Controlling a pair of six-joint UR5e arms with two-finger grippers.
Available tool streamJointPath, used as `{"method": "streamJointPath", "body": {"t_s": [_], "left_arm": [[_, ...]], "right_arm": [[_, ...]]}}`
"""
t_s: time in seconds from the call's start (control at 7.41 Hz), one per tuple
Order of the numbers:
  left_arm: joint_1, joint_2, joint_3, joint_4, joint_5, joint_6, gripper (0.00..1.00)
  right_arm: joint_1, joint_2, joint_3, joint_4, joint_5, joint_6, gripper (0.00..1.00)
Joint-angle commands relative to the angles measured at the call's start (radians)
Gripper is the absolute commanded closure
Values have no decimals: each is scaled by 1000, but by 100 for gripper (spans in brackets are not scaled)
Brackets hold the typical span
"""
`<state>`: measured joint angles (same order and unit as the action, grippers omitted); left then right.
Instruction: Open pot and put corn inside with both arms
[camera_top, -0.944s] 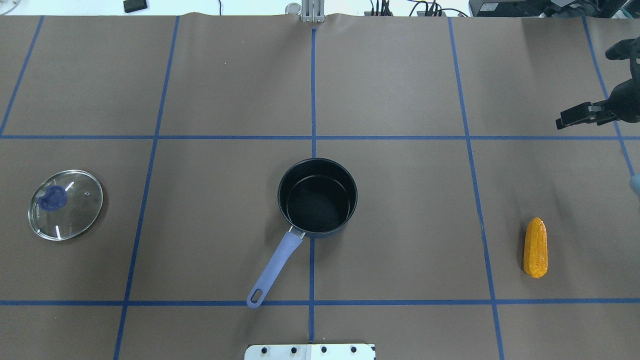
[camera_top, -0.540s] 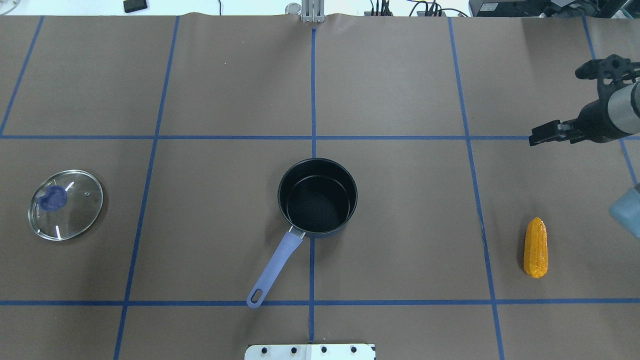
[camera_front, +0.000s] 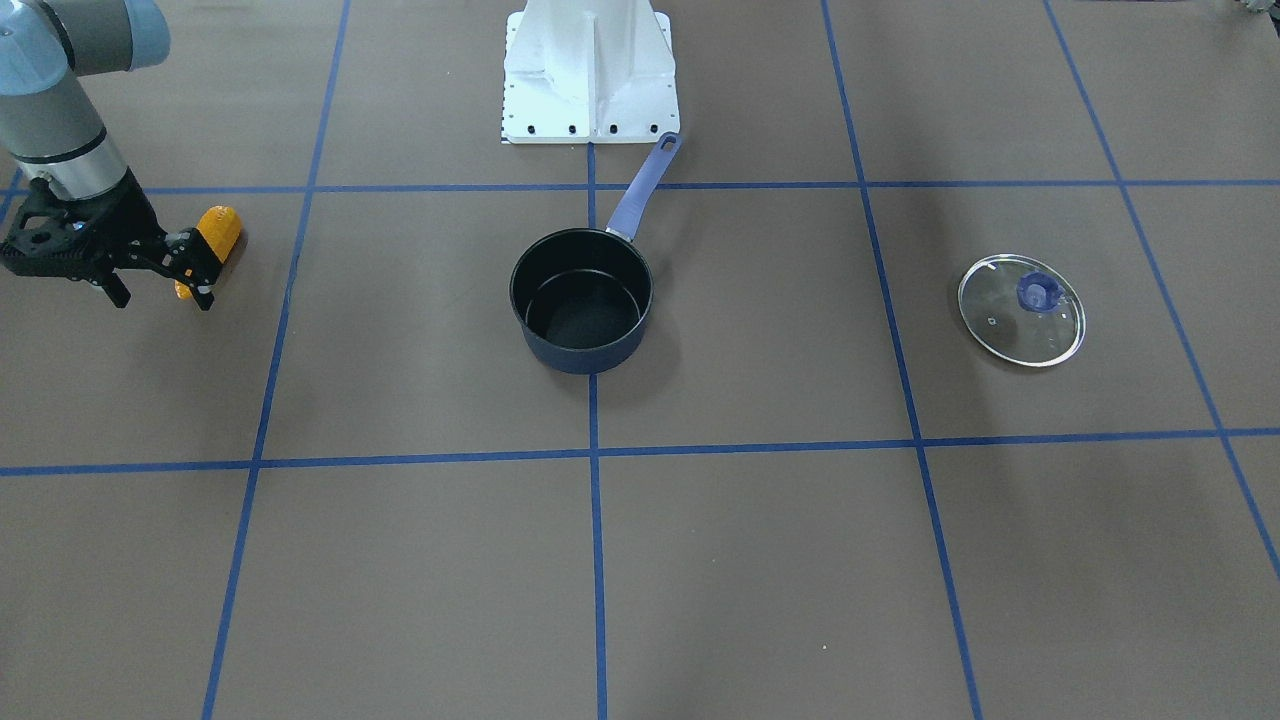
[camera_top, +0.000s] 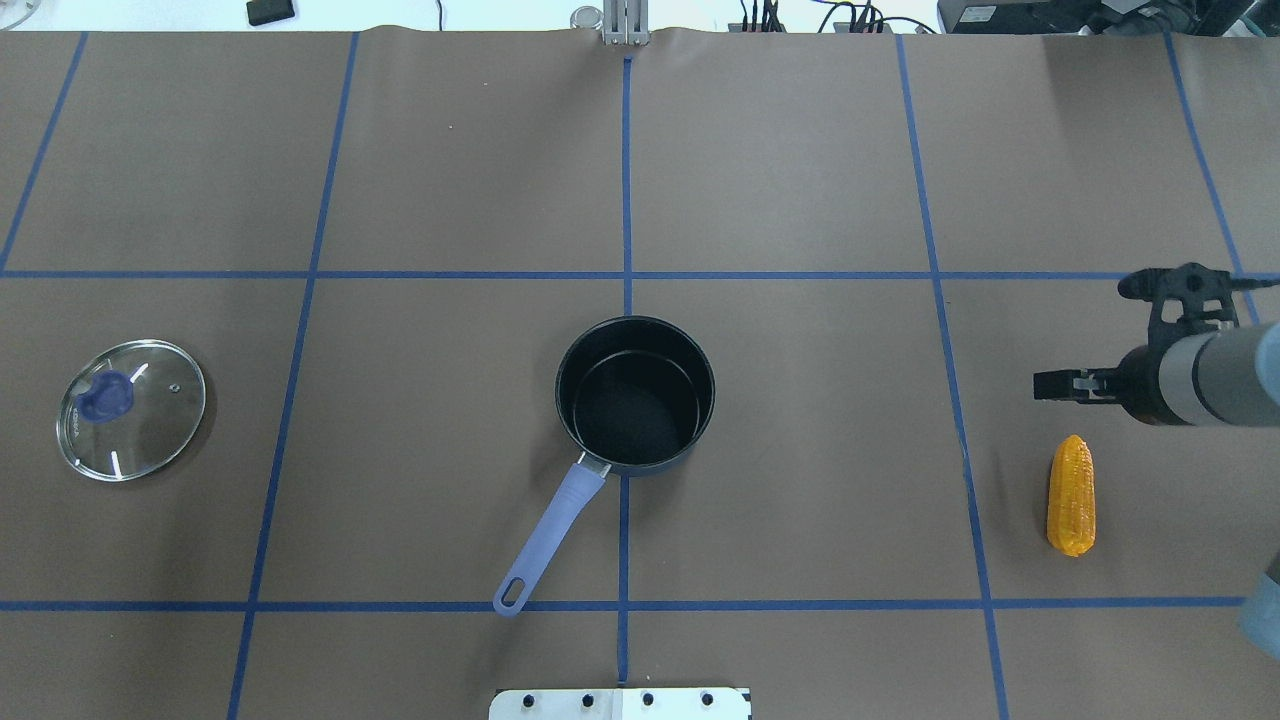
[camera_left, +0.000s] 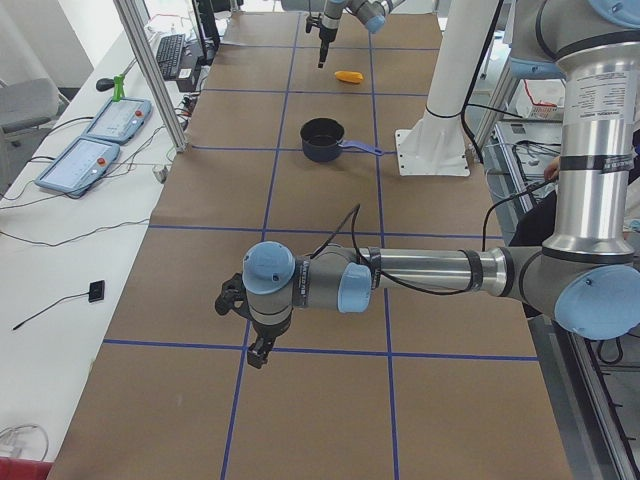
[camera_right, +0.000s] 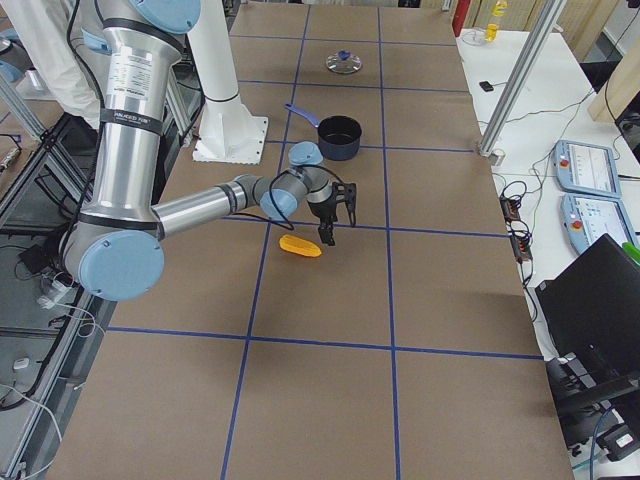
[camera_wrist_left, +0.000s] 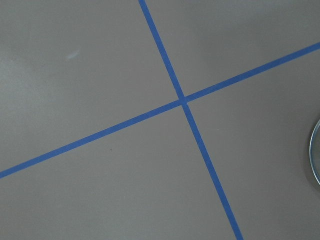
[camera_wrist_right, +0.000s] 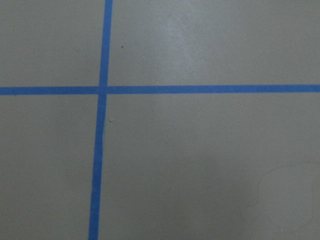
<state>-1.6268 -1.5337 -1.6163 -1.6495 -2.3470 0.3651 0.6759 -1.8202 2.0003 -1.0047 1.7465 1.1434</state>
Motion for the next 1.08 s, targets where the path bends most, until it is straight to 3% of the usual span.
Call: {"method": "streamJointPath", "body": {"t_s": [0.0,0.27,0.4,0.54,0.81,0.94], "left_arm": [[-1,12,-8,-4,-2,0,1],[-1,14,-7,-9,-2,0,1],[1,14,-7,-9,-2,0,1],[-1,14,-8,-10,-2,2,1],[-1,18,-10,-13,-3,2,1],[1,18,-10,-13,-3,2,1]], "right_arm": [[-167,-111,6,130,-167,163,0],[-327,-113,0,127,-324,268,0],[-350,-114,-8,126,-344,268,13],[-357,-114,-15,126,-344,268,55],[-361,-114,-21,126,-344,268,92],[-358,-113,-17,126,-343,265,100]]}}
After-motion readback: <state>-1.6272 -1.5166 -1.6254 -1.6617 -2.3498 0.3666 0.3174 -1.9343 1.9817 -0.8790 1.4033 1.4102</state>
